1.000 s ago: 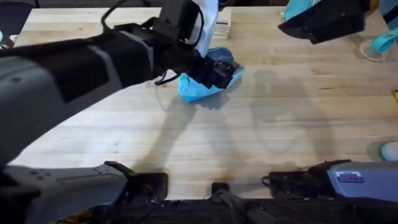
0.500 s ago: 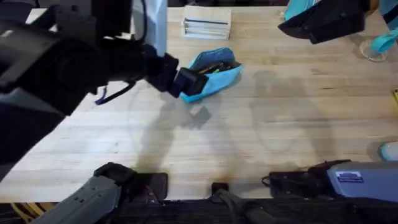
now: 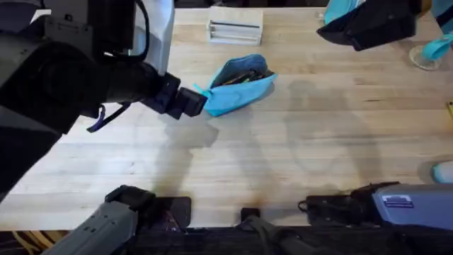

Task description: Unzip the bag, pick up the pens from the table one at a time and place them inside, then zip the bag closed.

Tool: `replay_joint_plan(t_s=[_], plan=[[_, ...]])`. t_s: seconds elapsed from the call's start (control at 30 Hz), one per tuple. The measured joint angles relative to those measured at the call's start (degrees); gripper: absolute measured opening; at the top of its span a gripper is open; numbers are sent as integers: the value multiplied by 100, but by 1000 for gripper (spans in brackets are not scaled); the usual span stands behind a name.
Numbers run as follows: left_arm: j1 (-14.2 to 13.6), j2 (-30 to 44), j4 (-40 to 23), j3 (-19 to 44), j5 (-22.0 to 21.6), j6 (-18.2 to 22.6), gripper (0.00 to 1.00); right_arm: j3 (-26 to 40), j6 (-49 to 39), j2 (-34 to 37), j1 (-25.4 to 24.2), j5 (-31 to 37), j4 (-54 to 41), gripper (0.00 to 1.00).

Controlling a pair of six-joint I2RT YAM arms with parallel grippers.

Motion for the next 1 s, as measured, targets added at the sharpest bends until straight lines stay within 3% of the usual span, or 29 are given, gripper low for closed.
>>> replay_joint_plan(t_s=[0.1, 0.23, 0.27, 0.57, 0.7, 0.87, 1.0], plan=[[178, 0, -229, 0, -53, 379, 993, 2, 11, -2, 0, -28, -30, 996], [534, 0, -331, 0, 292, 1160, 993, 2, 204, 0, 0, -294, 13, 996], [968, 0, -373, 0, 711, 1805, 993, 0, 462, 23, 66, -391, 171, 996], [2758, 0, -485, -194, 2567, 4017, 993, 0, 1387, 204, 404, -378, 454, 996], [3336, 0, -487, -634, 3307, 4921, 993, -44, 1630, 236, 550, -341, 532, 996], [3775, 0, -417, -1163, 4030, 5895, 993, -519, 1955, 236, 1037, -243, 939, 997], [3932, 7, -102, -1505, 4370, 6306, 994, -1202, 2612, 252, 1384, -84, 1483, 997]])
